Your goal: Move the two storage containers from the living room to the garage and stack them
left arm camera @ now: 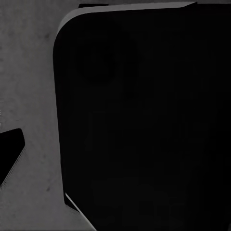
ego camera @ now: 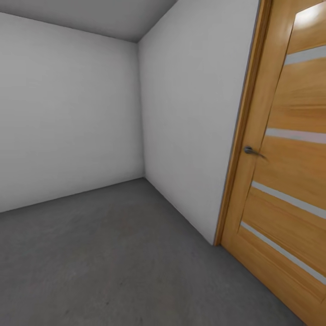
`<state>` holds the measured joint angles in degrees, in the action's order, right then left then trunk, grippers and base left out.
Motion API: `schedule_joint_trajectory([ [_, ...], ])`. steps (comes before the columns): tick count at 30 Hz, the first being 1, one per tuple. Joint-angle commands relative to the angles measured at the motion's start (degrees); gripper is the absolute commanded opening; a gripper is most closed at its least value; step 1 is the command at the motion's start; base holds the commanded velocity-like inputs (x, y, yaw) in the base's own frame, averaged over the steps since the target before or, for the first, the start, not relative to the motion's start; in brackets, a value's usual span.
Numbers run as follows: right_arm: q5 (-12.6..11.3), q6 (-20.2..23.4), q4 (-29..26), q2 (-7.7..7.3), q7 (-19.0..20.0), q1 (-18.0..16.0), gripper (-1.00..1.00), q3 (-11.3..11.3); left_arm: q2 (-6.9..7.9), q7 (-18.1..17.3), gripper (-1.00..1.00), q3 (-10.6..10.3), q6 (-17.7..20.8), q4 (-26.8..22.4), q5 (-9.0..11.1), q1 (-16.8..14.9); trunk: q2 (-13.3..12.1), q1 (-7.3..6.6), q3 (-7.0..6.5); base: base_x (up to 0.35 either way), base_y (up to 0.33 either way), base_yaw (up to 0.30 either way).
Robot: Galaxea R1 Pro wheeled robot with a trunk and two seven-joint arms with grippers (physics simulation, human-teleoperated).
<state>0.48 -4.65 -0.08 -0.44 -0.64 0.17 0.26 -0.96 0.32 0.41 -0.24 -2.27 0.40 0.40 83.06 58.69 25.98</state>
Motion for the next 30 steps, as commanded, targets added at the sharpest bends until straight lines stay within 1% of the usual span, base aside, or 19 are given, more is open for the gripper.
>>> schedule_joint_trajectory([
  [1,0.1,-0.2,0.0,0.0,-0.1,0.0,1.0,0.0,-0.01,0.0,1.0,0.0,0.0,-0.1,0.0,0.0,0.0,0.04,0.03,0.336,0.0,0.0],
  [8,0.0,-0.2,0.0,0.0,-0.1,0.0,1.0,0.0,-0.01,0.1,1.0,0.0,0.0,-0.1,0.0,0.0,0.0,0.04,0.03,0.336,0.0,-0.015],
  [12,0.0,-0.2,0.0,0.0,-0.1,0.0,1.0,0.0,-0.01,0.0,1.0,0.0,0.0,-0.1,0.0,0.0,0.0,0.04,0.03,0.259,0.0,-0.206],
  [30,-0.1,-0.2,0.0,0.0,-0.1,0.0,1.0,0.0,-0.01,0.1,1.0,0.0,-0.1,-0.1,0.0,0.0,0.0,0.04,0.03,0.021,0.0,-0.273],
])
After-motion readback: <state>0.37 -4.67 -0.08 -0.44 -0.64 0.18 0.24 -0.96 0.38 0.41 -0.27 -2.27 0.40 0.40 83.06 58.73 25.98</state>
